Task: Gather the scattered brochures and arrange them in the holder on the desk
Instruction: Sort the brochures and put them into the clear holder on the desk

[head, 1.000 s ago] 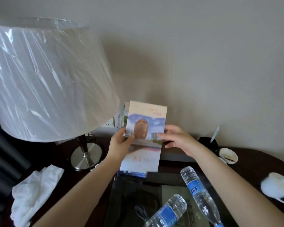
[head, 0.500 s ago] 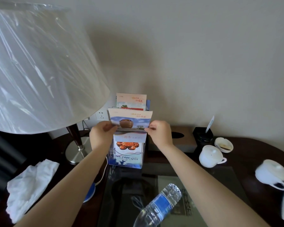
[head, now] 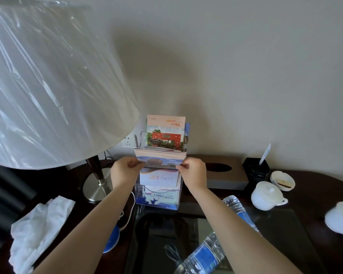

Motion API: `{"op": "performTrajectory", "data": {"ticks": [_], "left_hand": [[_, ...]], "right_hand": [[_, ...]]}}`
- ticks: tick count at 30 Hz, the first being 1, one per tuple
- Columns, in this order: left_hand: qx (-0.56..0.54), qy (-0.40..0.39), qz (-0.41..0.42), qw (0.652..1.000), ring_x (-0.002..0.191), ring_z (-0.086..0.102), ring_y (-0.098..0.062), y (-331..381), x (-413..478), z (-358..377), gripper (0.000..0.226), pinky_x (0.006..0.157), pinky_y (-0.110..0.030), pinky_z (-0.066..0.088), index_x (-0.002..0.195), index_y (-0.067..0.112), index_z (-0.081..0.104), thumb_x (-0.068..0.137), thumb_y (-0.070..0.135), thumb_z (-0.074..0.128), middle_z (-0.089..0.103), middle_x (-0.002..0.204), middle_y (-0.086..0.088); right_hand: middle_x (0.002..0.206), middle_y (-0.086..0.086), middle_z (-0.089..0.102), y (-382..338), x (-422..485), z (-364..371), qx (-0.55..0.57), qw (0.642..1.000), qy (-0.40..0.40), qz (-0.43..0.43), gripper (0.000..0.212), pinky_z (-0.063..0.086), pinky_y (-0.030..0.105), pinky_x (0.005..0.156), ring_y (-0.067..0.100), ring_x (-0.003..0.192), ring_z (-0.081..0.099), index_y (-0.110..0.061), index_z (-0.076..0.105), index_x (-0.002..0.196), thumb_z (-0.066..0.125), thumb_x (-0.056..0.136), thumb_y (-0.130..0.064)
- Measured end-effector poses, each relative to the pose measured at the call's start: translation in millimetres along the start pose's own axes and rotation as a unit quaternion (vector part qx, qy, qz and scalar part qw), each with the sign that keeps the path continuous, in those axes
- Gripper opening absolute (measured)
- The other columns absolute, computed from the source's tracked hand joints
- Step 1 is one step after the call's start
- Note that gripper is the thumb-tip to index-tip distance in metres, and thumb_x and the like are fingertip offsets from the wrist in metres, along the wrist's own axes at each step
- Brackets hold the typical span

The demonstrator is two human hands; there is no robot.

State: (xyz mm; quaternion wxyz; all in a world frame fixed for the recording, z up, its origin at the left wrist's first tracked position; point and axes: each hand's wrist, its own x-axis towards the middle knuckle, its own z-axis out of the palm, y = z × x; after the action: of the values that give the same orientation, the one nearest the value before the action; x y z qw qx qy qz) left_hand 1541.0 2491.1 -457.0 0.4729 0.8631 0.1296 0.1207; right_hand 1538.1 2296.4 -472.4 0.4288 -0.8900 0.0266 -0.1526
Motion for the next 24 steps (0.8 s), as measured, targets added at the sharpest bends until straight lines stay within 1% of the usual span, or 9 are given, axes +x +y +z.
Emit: {"op": "performTrajectory", "data": {"ticks": [3,6,8,10,12,15,18,21,24], "left_hand": [[-0.005,-0.014,0.014,1.0,0.066,0.06,-0.014,0,2,5,0.015,0.063,-0.024,0.041,0.068,0.018,0.066,0.078,0.02,0.076,0.064,0.065,0.006],[-0.011,-0.028,0.021,0.999,0.066,0.059,-0.013,-2,3,11,0.012,0.061,-0.024,0.043,0.072,0.013,0.068,0.078,0.019,0.077,0.064,0.066,0.007],[-0.006,-0.022,0.018,1.0,0.064,0.057,-0.007,-6,4,15,0.013,0.056,-0.022,0.041,0.073,0.011,0.067,0.078,0.019,0.076,0.063,0.066,0.01],[0.021,-0.028,0.01,0.999,0.065,0.056,-0.011,-11,5,19,0.015,0.054,-0.023,0.039,0.075,0.008,0.064,0.079,0.018,0.075,0.064,0.07,0.005],[0.058,-0.048,-0.004,0.997,0.074,0.057,-0.017,-17,6,23,0.012,0.06,-0.027,0.04,0.085,0.009,0.065,0.08,0.017,0.073,0.065,0.082,0.001],[0.068,-0.051,-0.009,0.996,0.079,0.057,-0.013,-26,5,27,0.015,0.066,-0.025,0.04,0.096,0.014,0.069,0.082,0.019,0.071,0.068,0.089,0.002],[0.047,-0.03,0.006,0.998,0.073,0.058,-0.009,-26,5,30,0.015,0.057,-0.02,0.038,0.097,0.016,0.069,0.083,0.022,0.07,0.067,0.087,0.006],[0.033,-0.021,0.029,0.999,0.067,0.054,0.0,-18,8,32,0.013,0.055,-0.014,0.035,0.095,0.018,0.068,0.082,0.021,0.072,0.063,0.079,0.011],[0.031,-0.004,0.021,0.999,0.069,0.058,-0.009,-17,11,31,0.014,0.053,-0.019,0.036,0.092,0.02,0.065,0.081,0.022,0.072,0.062,0.077,0.011]], "right_hand": [[0.092,0.007,0.077,5,0,-2,0.003,0.999,0.034,-0.009,0.012,0.045,0.012,0.067,0.018,0.085,0.071,-0.007,0.078,0.092,0.073,0.081,-0.008],[0.088,0.007,0.077,10,-1,-6,0.002,0.998,0.053,-0.022,0.01,0.037,0.004,0.063,0.018,0.08,0.071,-0.008,0.079,0.089,0.074,0.08,-0.007],[0.088,0.007,0.077,14,-2,-5,0.0,0.999,0.043,-0.022,0.011,0.039,0.007,0.065,0.018,0.081,0.071,-0.008,0.079,0.09,0.074,0.08,-0.008],[0.091,0.006,0.077,17,-4,-1,-0.006,1.0,0.022,-0.011,0.012,0.041,0.009,0.066,0.017,0.083,0.071,-0.008,0.078,0.092,0.074,0.08,-0.008],[0.091,0.005,0.077,21,-6,4,-0.014,1.0,0.004,0.009,0.011,0.043,0.011,0.066,0.016,0.083,0.069,-0.008,0.077,0.091,0.072,0.081,-0.008],[0.09,0.004,0.076,26,-9,8,-0.021,0.999,0.001,0.049,0.007,0.05,0.024,0.066,0.018,0.082,0.068,-0.008,0.075,0.087,0.07,0.083,-0.009],[0.088,0.004,0.075,29,-7,7,-0.037,0.998,-0.006,0.059,0.006,0.054,0.031,0.065,0.019,0.08,0.068,-0.006,0.072,0.083,0.068,0.085,-0.011],[0.091,0.002,0.075,27,-5,6,-0.049,0.998,-0.003,0.046,0.007,0.055,0.031,0.066,0.017,0.081,0.067,-0.008,0.072,0.086,0.067,0.086,-0.013],[0.091,0.001,0.075,26,-6,8,-0.051,0.998,0.009,0.042,0.006,0.054,0.029,0.064,0.017,0.082,0.068,-0.009,0.071,0.086,0.067,0.086,-0.014]]}}
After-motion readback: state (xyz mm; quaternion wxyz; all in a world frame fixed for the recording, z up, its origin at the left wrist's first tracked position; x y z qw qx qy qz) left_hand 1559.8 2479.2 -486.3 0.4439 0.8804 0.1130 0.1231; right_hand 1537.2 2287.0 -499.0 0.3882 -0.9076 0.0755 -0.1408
